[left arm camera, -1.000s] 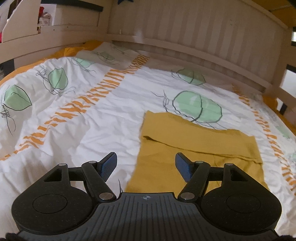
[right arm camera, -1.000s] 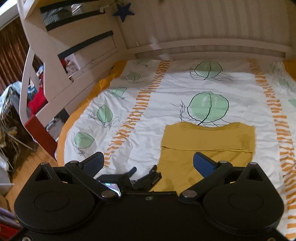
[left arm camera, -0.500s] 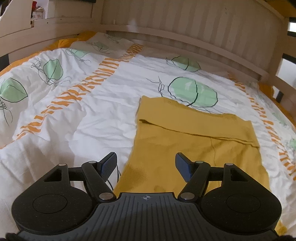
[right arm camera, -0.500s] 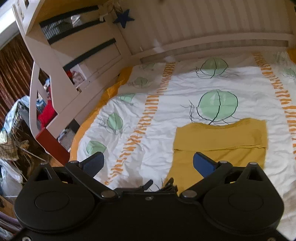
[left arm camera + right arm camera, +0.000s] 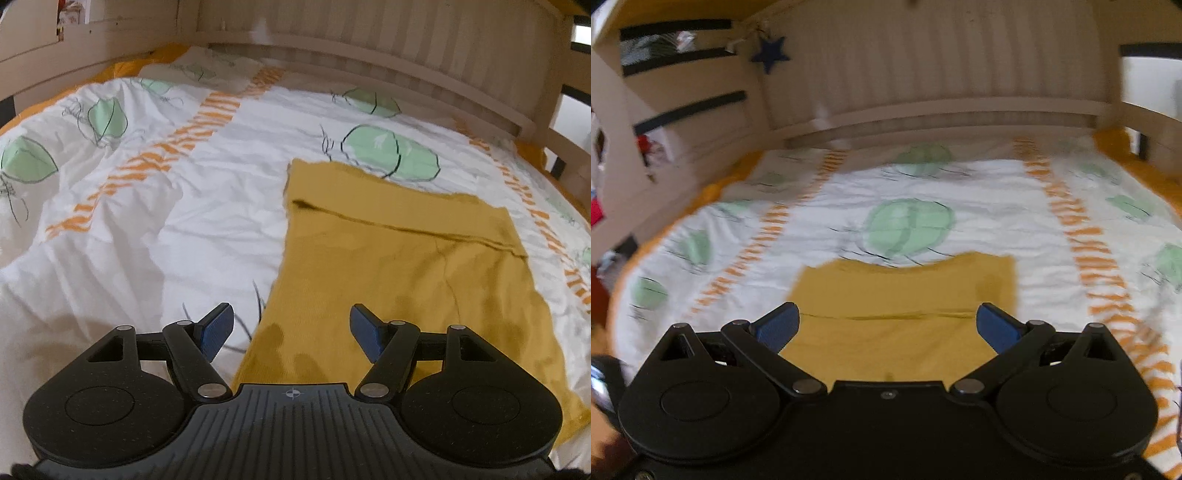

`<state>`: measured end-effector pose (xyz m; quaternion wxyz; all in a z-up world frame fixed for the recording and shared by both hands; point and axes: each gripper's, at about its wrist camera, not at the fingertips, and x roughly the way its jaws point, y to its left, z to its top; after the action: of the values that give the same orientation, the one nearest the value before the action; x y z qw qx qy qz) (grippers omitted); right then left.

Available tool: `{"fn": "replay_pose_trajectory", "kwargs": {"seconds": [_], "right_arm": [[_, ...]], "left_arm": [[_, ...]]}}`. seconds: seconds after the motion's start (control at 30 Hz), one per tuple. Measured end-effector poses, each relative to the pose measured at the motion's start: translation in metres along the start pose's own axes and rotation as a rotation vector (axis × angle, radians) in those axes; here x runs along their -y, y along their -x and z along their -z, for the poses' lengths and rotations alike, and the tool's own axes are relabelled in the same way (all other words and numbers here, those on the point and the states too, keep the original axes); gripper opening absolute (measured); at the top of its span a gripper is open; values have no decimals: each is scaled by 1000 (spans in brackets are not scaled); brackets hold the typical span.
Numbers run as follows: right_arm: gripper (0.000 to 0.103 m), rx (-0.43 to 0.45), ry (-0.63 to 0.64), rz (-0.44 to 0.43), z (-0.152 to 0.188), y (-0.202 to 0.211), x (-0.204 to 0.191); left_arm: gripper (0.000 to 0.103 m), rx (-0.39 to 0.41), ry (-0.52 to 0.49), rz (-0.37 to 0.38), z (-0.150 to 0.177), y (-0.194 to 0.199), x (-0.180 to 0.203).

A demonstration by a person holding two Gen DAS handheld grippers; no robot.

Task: Fold small clothes
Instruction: 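Move both open tools to the sweater hem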

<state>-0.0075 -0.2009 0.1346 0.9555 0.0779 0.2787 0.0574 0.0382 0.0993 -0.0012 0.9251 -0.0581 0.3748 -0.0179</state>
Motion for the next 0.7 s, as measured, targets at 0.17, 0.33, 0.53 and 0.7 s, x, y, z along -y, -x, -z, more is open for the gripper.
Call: {"fn": "replay_pose_trajectory", "kwargs": {"seconds": [0.17, 0.33, 0.53, 0.7], "right_arm": [[102, -86, -38, 21, 35, -13, 32], [95, -236, -118, 30, 67, -23, 62], [93, -358, -177, 55, 96, -28, 84], [93, -423, -202, 52, 111, -35, 89]], "left_arm": [[68, -64, -15, 7, 15, -4, -6], [68, -121, -34, 14, 26, -7, -12], [68, -198, -65, 23, 36, -12, -16], [68, -252, -114, 30, 44, -16, -15]]}}
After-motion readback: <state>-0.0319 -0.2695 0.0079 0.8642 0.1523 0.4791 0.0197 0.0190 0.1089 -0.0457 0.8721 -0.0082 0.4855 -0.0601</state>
